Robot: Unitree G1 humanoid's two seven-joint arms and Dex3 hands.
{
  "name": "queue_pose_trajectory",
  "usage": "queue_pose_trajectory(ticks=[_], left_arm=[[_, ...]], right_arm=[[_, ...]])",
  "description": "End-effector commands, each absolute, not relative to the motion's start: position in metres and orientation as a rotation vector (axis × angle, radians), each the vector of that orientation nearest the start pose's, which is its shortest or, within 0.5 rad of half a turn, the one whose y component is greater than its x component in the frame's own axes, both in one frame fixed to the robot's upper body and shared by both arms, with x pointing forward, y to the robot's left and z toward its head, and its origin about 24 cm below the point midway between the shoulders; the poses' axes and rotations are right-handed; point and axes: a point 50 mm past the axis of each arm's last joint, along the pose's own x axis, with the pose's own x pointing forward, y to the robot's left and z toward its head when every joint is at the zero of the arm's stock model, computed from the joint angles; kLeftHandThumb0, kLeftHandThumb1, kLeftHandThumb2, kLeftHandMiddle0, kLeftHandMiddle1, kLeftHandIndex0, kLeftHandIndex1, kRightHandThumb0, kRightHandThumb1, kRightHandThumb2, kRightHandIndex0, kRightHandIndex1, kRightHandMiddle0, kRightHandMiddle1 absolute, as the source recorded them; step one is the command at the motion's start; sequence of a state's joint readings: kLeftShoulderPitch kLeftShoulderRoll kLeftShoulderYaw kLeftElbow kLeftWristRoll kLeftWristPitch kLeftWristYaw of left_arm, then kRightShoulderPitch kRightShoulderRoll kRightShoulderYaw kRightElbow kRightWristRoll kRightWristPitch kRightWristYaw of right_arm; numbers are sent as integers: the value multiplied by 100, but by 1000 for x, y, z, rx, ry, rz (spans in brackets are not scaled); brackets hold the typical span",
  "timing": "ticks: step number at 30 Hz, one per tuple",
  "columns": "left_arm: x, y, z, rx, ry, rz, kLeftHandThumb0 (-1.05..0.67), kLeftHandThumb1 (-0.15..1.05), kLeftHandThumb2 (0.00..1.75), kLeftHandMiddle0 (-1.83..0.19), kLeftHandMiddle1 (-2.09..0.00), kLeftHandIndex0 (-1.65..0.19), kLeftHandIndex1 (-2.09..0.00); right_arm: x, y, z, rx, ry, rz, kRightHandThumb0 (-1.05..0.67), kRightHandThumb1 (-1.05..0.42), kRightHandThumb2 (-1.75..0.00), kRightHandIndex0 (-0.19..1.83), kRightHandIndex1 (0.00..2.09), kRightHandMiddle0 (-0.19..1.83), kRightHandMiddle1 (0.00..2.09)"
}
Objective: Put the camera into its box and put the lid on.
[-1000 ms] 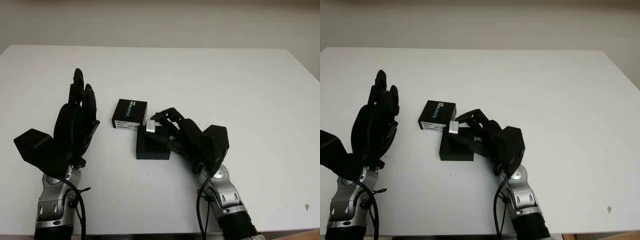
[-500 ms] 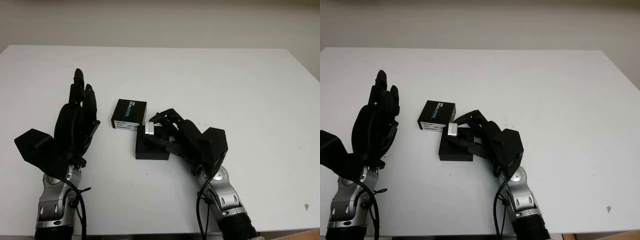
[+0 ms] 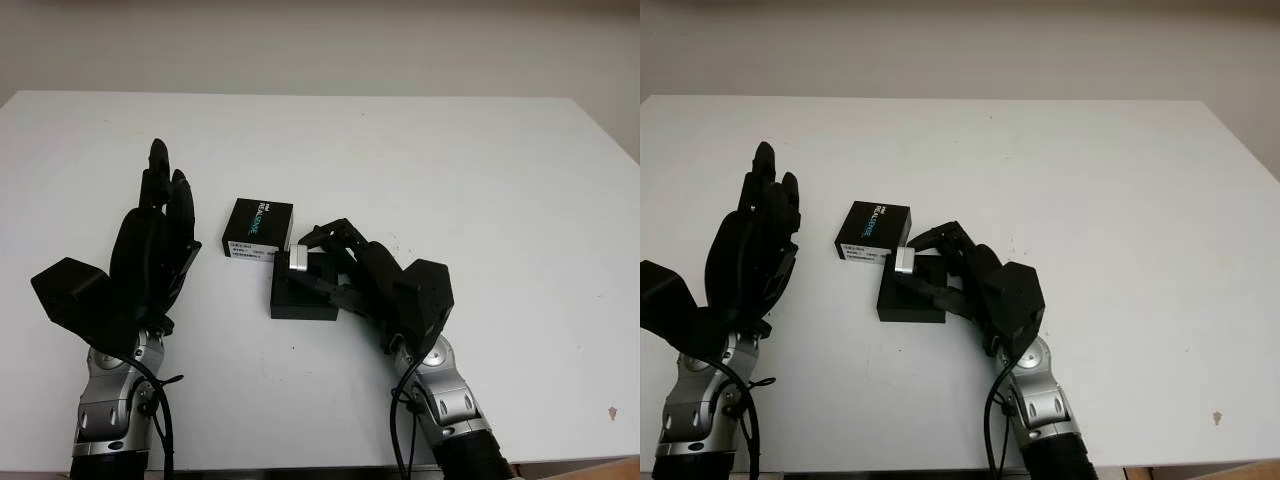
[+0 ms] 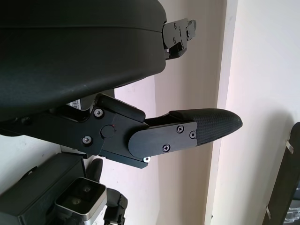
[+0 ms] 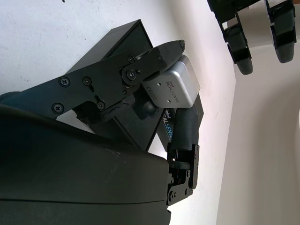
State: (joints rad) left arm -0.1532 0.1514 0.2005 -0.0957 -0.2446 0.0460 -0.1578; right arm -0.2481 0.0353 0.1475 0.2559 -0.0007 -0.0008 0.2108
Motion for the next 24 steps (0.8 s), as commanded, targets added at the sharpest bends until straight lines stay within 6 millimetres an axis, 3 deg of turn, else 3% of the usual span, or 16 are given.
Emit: queue_pose_trajectory(ticks=[1, 7, 10, 12, 13, 14, 16, 18, 24], left_arm=[[276, 203, 109, -86, -247, -29, -78, 105, 56, 19, 0, 19, 0], [276, 203, 109, -87, -247, -28, -79, 105, 56, 19, 0, 19, 0], [275, 203, 109, -92, -248, -30, -78, 105, 55, 19, 0, 19, 0], [275, 204, 110, -87, -246, -29, -78, 105, 55, 19, 0, 19, 0], [275, 204, 110, -84, -245, -27, -78, 105, 55, 19, 0, 19, 0], [275, 204, 110, -79, -246, -30, -79, 105, 55, 19, 0, 19, 0], [275, 204, 110, -75, -247, -34, -77, 105, 57, 19, 0, 19, 0], [275, 204, 109, -78, -247, -30, -77, 105, 57, 19, 0, 19, 0], [274, 206, 109, -83, -244, -31, -78, 105, 56, 19, 0, 19, 0]], right_arm=[[281, -68, 32, 4, 81, 457, -41, -105, -6, 18, 9, 16, 177], [280, -67, 32, -45, 67, 464, -43, -105, -6, 18, 9, 14, 177], [280, -68, 36, -221, 4, 516, -46, -104, -8, 15, 8, 10, 173], [279, -70, 41, -388, -73, 571, -49, -102, -6, 8, 4, -3, 152], [279, -70, 43, -437, -97, 585, -52, -99, -5, 2, 2, -9, 130], [279, -72, 47, -493, -129, 598, -53, -98, -5, 0, 2, -10, 120], [279, -76, 54, -576, -181, 608, -56, -94, -5, -12, 2, -11, 76], [280, -81, 59, -629, -219, 605, -58, -92, -5, -17, 2, -8, 50], [284, -101, 82, -795, -327, 563, -61, -89, -5, -19, 0, -6, 32]])
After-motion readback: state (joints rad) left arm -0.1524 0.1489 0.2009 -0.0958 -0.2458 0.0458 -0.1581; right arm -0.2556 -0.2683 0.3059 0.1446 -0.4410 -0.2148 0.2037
